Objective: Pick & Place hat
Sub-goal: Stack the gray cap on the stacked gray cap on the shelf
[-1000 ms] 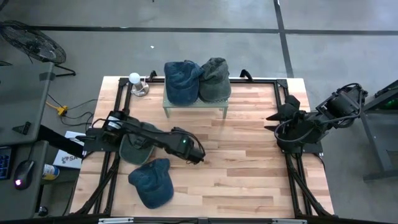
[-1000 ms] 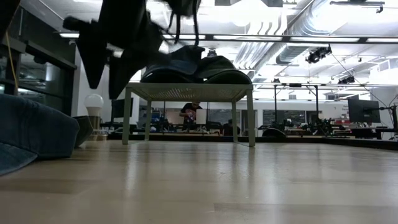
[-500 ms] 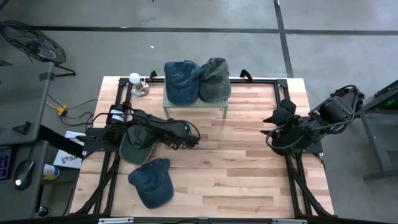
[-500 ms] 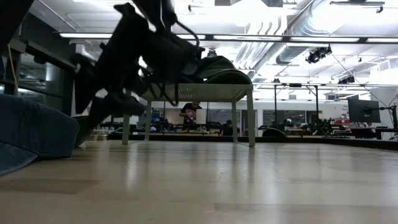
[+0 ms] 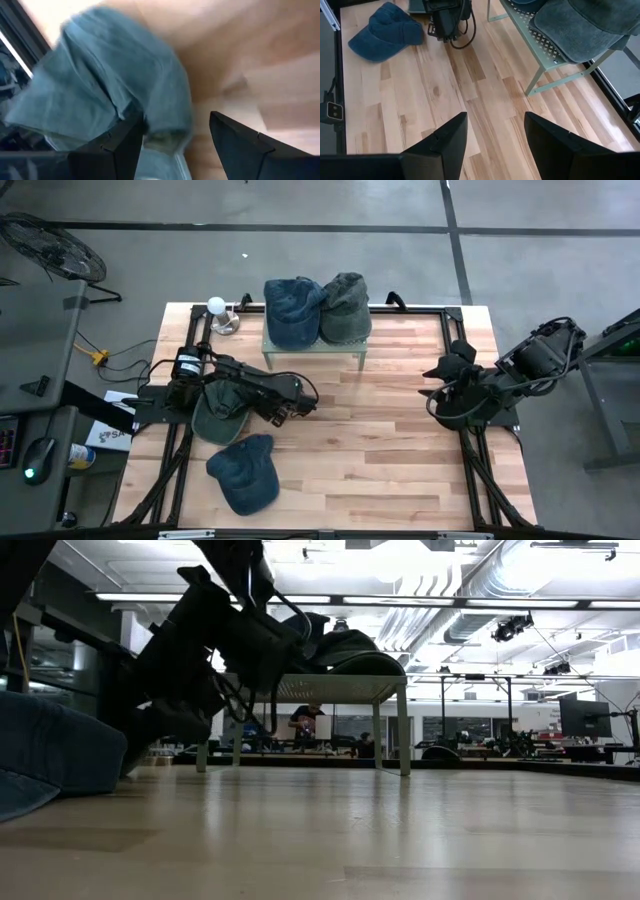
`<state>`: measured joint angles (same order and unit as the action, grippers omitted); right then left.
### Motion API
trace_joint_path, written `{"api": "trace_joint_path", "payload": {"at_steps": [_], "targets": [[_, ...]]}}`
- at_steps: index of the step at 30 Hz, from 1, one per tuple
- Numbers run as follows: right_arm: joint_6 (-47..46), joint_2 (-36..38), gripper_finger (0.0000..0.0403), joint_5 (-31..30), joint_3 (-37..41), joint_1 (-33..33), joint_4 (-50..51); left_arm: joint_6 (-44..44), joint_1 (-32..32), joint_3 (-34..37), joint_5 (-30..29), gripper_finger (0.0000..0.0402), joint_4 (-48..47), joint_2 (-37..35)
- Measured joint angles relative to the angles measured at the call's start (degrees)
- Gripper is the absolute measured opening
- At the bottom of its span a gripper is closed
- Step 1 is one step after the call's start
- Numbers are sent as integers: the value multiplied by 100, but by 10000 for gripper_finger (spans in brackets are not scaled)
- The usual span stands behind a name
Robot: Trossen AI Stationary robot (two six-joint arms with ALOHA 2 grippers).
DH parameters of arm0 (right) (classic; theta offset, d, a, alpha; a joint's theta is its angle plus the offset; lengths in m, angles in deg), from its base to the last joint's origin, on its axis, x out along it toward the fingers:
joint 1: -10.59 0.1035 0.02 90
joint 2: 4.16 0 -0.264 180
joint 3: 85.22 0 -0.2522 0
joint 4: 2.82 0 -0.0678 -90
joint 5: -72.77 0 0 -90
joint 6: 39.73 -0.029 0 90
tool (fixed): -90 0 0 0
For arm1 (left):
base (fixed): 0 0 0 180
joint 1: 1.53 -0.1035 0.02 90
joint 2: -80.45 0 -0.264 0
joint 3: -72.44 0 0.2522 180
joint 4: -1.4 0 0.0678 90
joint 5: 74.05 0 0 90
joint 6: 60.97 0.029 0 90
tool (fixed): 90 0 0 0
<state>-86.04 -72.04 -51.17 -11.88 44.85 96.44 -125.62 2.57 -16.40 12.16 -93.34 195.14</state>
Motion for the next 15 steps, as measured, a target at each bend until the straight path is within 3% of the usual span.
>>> {"api": "trace_joint_path", "payload": {"at_steps": [6,15], "targets": [[13,0,190,-2,0,0,2,98,46,77,347,174,-43,0],[130,0,190,5,0,2,4,301,50,77,672,20,-41,-2]]}}
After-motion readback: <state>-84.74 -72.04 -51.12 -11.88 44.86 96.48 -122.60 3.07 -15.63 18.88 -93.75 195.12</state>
